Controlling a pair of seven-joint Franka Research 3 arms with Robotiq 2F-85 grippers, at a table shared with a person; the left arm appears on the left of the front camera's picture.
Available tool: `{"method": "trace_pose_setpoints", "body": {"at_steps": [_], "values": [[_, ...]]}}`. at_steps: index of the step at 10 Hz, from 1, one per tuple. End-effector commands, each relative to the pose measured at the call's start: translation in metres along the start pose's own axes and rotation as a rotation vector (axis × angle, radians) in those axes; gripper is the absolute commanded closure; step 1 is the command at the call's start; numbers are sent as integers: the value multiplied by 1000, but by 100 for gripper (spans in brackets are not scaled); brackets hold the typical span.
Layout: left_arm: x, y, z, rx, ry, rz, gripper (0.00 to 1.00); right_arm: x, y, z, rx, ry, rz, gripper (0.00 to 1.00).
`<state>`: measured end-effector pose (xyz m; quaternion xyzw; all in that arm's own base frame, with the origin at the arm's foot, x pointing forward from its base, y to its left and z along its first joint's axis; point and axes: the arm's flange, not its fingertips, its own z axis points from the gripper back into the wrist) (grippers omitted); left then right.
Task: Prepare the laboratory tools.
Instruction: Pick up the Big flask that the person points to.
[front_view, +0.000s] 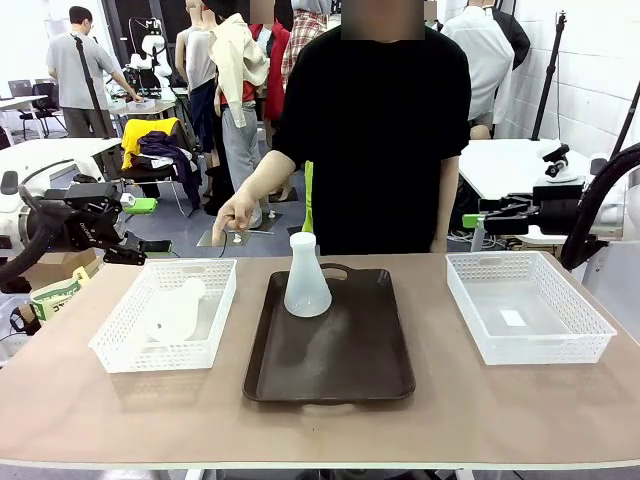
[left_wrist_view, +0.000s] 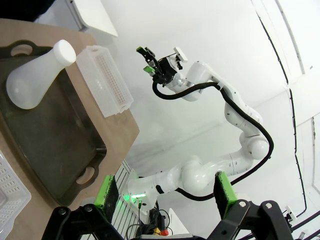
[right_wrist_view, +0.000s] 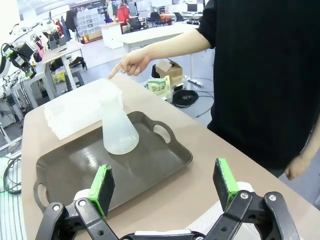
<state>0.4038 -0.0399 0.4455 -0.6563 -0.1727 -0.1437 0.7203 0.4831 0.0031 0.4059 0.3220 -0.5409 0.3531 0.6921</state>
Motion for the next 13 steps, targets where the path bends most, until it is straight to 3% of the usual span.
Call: {"method": "trace_pose_setpoints", "body": {"at_steps": [1, 9, 11, 13], "values": [[0, -2, 1, -8, -5, -4, 0, 2, 3, 0, -9, 11, -16, 0], [0, 0, 0, 0, 0, 0, 0, 2, 3, 0, -9, 11, -16, 0], [9, -14, -8, 98, 45, -42, 0, 2, 3, 0, -9, 11, -16, 0], [22, -37, -11, 271, 77, -70, 0, 2, 3, 0, -9, 11, -16, 0]]}}
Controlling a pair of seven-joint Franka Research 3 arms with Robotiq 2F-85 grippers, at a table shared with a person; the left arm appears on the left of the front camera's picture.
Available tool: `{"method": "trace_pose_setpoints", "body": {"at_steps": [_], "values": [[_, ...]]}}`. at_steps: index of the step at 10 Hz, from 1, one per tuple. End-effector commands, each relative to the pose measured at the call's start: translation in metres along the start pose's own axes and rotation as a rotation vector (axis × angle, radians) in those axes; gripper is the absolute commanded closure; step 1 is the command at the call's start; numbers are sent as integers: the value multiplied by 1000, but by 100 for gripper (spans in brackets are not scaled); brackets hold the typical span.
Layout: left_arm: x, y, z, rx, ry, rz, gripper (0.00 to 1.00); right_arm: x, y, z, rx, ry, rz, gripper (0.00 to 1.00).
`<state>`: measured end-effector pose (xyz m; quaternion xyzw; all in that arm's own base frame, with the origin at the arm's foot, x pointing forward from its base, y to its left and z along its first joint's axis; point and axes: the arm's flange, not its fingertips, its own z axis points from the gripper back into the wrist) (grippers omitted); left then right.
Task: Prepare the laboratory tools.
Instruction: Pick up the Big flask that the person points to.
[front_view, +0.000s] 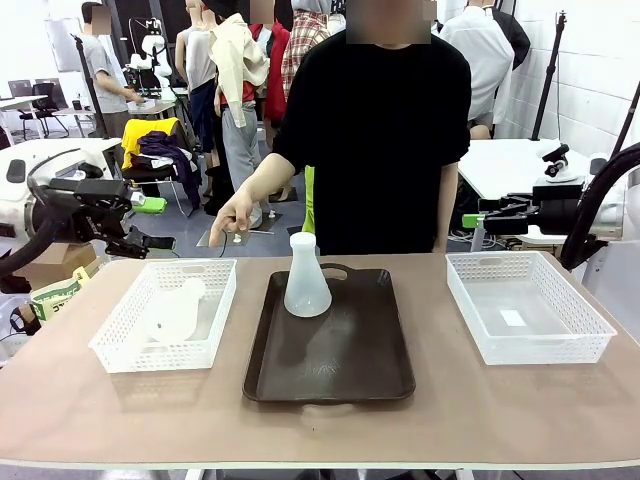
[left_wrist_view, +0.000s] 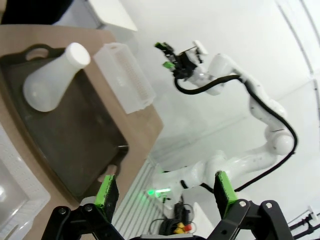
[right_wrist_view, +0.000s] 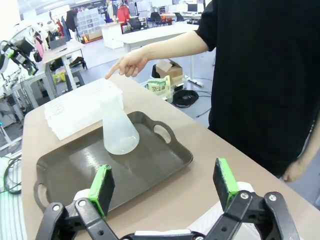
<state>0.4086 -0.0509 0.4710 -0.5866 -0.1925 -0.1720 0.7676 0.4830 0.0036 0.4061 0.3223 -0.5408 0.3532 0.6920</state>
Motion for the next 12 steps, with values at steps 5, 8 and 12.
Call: {"method": "trace_pose_setpoints", "body": {"at_steps": [5, 8, 12], "values": [[73, -18, -22, 764, 374, -86, 0, 2, 3, 0, -10, 11, -16, 0], [91, 2, -58, 1084, 598, -125, 0, 2, 3, 0, -10, 11, -16, 0], [107, 64, -84, 1134, 621, 5, 0, 2, 3, 0, -10, 11, -16, 0]]}}
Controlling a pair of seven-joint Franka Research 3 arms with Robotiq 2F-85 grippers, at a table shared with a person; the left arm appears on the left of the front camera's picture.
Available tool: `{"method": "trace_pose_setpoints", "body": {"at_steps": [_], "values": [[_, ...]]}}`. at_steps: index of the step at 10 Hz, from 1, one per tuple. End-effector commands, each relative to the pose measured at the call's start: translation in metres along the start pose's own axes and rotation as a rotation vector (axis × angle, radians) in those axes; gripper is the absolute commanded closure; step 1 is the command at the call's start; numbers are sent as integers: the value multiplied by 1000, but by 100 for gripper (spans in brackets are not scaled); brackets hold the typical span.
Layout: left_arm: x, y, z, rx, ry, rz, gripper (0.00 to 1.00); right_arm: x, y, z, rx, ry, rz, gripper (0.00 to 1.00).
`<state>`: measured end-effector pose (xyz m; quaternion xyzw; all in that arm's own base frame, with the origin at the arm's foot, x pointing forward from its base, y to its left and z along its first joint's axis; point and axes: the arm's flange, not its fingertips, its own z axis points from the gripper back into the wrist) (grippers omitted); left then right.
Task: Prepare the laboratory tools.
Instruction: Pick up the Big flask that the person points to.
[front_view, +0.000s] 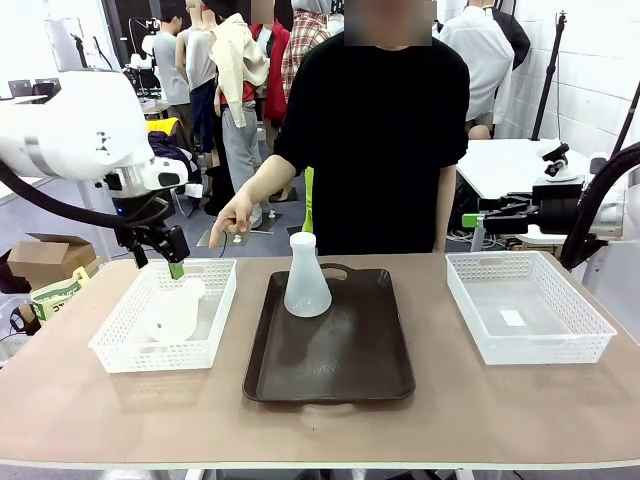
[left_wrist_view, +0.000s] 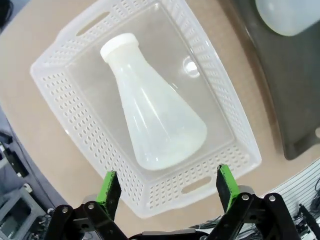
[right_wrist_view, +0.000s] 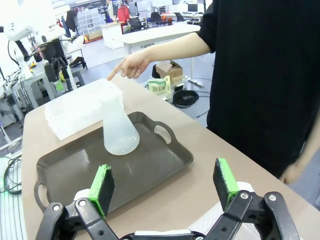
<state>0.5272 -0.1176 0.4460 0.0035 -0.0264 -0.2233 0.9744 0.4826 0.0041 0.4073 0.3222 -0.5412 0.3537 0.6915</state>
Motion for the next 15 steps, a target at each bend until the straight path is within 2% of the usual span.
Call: {"method": "trace_pose_setpoints", "body": {"at_steps": [1, 4, 6, 10, 15], "values": [[21, 9, -10, -73, -3, 80, 0, 1, 2, 0, -10, 12, -17, 0], [42, 23, -30, -64, -85, 264, 0, 1, 2, 0, -10, 12, -17, 0], [60, 33, -48, -47, -52, 303, 0, 1, 2, 0, -10, 12, -17, 0], [77, 44, -80, -13, 12, 299, 0, 1, 2, 0, -10, 12, -17, 0], [88, 55, -102, 3, 15, 254, 0, 1, 2, 0, -10, 12, -17, 0]]}}
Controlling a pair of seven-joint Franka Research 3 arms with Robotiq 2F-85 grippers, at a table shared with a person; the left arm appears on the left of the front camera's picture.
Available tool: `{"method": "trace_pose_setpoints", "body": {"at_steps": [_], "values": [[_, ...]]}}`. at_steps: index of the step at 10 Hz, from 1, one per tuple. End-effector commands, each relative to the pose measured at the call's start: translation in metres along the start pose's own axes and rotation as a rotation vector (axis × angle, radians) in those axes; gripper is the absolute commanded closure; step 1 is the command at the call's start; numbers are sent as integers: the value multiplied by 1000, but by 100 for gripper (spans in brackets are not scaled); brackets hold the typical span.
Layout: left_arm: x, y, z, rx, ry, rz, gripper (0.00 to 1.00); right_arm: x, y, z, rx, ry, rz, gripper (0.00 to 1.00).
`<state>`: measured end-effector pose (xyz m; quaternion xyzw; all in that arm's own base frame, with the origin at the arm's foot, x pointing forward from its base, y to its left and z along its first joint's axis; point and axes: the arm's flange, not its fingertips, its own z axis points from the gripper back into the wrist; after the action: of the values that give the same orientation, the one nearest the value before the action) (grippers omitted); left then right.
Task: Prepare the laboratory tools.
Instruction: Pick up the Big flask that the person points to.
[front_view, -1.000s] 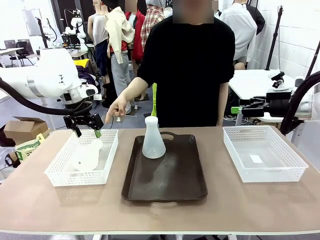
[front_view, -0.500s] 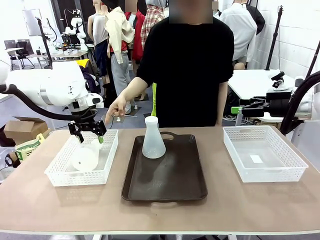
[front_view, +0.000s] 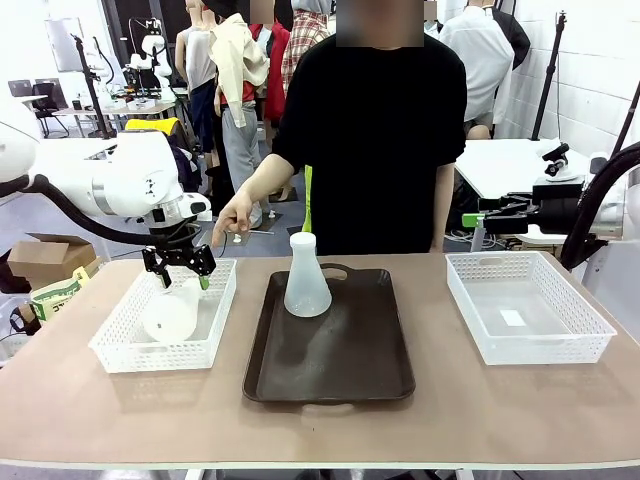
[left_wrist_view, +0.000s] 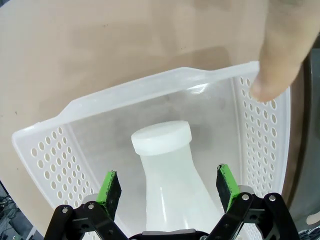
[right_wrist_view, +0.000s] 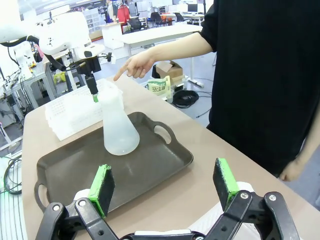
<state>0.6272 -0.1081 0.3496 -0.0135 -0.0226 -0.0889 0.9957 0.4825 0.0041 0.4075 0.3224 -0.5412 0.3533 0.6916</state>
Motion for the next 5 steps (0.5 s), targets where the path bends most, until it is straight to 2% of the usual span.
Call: {"method": "trace_pose_setpoints", "body": {"at_steps": [1, 5], "values": [[10, 2, -3, 27, 23, -20, 0, 0, 2, 0, -10, 12, -16, 0], [16, 0, -14, -8, 26, -26, 0, 0, 2, 0, -10, 12, -16, 0]]}}
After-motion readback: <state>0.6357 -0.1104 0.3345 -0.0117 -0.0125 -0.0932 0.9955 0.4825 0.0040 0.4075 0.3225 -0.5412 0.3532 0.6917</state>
